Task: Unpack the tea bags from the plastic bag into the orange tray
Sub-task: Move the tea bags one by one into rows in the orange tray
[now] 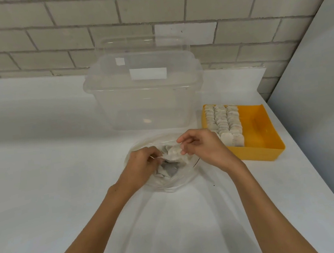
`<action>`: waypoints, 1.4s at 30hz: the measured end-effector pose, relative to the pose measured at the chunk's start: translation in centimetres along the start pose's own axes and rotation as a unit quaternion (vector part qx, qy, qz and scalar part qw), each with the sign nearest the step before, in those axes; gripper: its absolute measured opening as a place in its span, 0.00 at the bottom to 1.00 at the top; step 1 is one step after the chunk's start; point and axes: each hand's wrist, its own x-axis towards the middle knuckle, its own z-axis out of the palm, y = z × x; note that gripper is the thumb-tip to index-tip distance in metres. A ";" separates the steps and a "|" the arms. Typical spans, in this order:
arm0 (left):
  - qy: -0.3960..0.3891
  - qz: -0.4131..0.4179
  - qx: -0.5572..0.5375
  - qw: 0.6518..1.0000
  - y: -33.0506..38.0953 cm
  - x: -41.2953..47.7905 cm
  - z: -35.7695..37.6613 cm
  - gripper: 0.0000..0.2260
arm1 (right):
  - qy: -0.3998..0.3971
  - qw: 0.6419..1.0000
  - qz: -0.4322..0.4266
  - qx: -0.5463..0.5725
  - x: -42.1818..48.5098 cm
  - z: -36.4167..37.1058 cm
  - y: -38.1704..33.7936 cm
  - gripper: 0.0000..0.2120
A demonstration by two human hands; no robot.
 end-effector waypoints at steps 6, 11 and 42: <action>-0.040 -0.175 -0.385 0.905 1.6 -0.5 -1.7 0.07 | 0.006 0.998 0.023 0.059 -0.5 0.8 -0.2 0.06; -0.077 -0.182 -0.456 0.868 2.1 -1.0 -1.6 0.02 | 0.011 0.997 0.012 0.078 -0.4 2.6 -0.8 0.01; 0.044 -0.095 -0.298 0.949 1.5 -0.5 -4.1 0.07 | -0.088 0.965 -0.044 -0.245 2.5 5.0 0.3 0.04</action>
